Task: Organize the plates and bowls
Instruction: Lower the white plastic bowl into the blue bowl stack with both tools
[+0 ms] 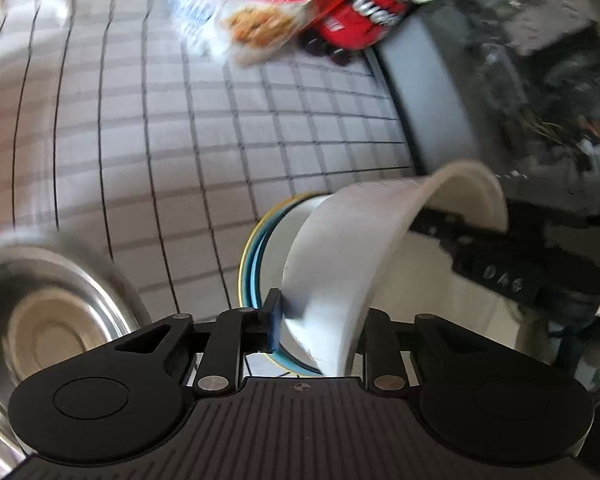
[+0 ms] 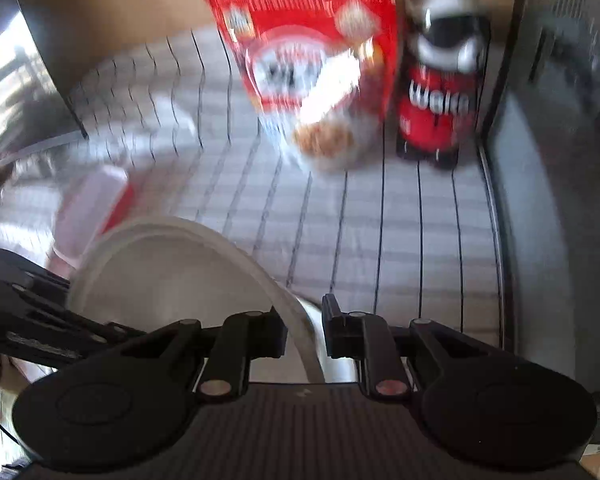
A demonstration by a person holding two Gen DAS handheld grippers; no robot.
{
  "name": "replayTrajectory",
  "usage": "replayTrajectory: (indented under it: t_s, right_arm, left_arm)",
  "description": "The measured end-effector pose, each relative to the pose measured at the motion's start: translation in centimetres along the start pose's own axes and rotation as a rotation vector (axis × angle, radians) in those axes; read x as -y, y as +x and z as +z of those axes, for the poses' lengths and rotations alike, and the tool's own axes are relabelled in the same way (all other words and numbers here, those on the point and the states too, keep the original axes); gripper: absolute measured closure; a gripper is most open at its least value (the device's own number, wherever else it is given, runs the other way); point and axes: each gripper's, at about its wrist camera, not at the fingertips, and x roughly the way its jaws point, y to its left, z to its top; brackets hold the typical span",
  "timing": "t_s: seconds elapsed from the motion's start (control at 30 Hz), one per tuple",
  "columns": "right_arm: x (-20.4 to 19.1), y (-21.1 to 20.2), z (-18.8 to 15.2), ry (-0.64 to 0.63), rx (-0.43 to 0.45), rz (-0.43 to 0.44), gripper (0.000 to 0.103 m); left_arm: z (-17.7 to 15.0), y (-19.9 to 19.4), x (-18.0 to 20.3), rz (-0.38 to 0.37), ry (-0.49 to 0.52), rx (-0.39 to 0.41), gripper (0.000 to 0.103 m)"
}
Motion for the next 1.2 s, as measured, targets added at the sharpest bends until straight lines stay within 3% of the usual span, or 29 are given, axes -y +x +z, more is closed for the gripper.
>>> replayTrajectory:
  t_s: [0.2,0.4,0.5,0.63,0.9,1.03,1.2]
  right_arm:
    - [0.6,3.0,-2.1,-0.074,-0.036,0.039,0.089]
    - [0.7,2.8,-2.2,-0.108,-0.026,0.08,0.081]
    - [0.6,2.3,-2.1,-0.123,-0.024,0.086,0.073]
    - [1.0,1.6,-1.9,-0.122,-0.007,0.071,0.072]
    - [2.1,1.4,-2.5,-0.118,-0.05,0.01,0.071]
    - [2.6,1.1,-2.9,-0.103,-0.05,-0.015,0.067]
    - [3.0,0.1,-3.1,-0.079,0.007,0.032,0.051]
  left_arm:
    - [-2.1,0.1,0.0,0.075,-0.033,0.09,0.071]
    - [-2.9,-1.4,0.3,0.099,-0.037,0.138,0.07]
    - [-2.3,-2.2,0.2,0.089,-0.053,0.144,0.07]
    - [-1.3,-1.7,0.4,0.074,-0.094,0.111,0.07]
    - [-2.3,1.1,4.9,0.217,0.165,0.043,0.072]
    - [-2.4,1.6,5.8,0.315,0.23,0.085,0.072]
    - [-1.7,-0.5,4.8,0.22,0.138,0.15,0.072]
